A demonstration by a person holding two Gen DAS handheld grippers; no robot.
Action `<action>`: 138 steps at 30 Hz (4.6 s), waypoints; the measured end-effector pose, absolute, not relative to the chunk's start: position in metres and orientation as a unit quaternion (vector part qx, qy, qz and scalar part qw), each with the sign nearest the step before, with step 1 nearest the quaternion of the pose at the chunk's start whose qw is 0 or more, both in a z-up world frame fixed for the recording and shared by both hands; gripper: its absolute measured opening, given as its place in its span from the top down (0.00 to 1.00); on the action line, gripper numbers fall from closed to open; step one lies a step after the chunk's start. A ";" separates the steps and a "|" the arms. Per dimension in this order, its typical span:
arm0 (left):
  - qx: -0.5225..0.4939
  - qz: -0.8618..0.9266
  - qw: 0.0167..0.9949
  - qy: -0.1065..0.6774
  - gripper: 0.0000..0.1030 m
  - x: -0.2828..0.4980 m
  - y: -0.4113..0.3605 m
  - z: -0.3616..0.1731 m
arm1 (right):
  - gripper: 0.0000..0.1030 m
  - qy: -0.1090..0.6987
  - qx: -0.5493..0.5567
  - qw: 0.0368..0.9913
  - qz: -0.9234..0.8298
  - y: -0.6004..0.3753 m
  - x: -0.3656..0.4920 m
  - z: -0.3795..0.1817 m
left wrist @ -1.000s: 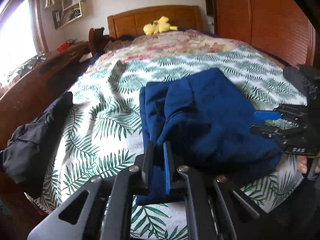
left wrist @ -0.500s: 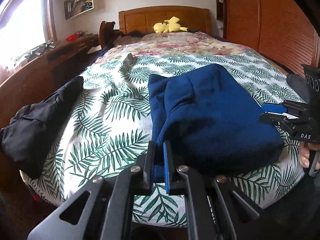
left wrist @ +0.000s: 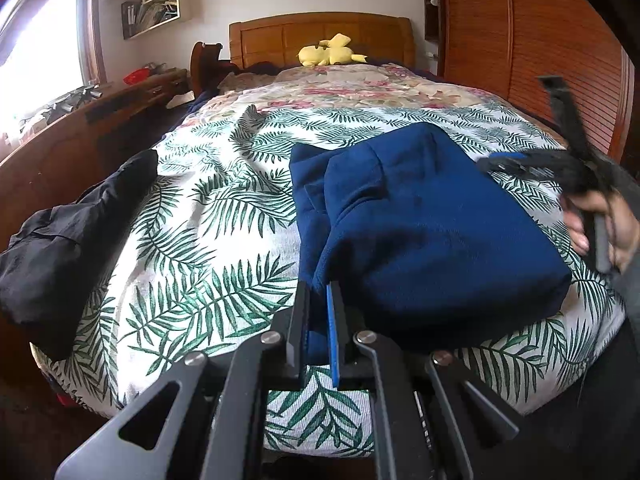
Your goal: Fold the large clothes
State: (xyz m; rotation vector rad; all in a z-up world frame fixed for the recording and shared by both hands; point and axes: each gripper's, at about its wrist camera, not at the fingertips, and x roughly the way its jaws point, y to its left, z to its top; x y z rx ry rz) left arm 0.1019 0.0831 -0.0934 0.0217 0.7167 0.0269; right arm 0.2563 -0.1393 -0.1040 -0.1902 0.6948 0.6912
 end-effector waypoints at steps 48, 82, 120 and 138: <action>-0.037 -0.016 0.903 0.427 0.74 0.106 0.092 -0.120 | 0.23 0.433 0.001 0.847 0.309 -0.140 0.358 -0.151; -0.082 -0.062 0.951 0.291 0.94 0.085 0.166 -0.090 | 0.98 0.324 -0.084 0.888 0.315 -0.070 0.297 -0.051; -0.045 0.258 0.919 0.296 0.94 0.041 0.517 -0.063 | 0.98 0.232 -0.201 0.850 0.428 0.381 0.255 -0.012; -0.078 0.309 0.902 0.293 0.90 0.014 0.510 -0.070 | 0.94 0.270 -0.167 0.817 0.481 0.283 0.204 -0.023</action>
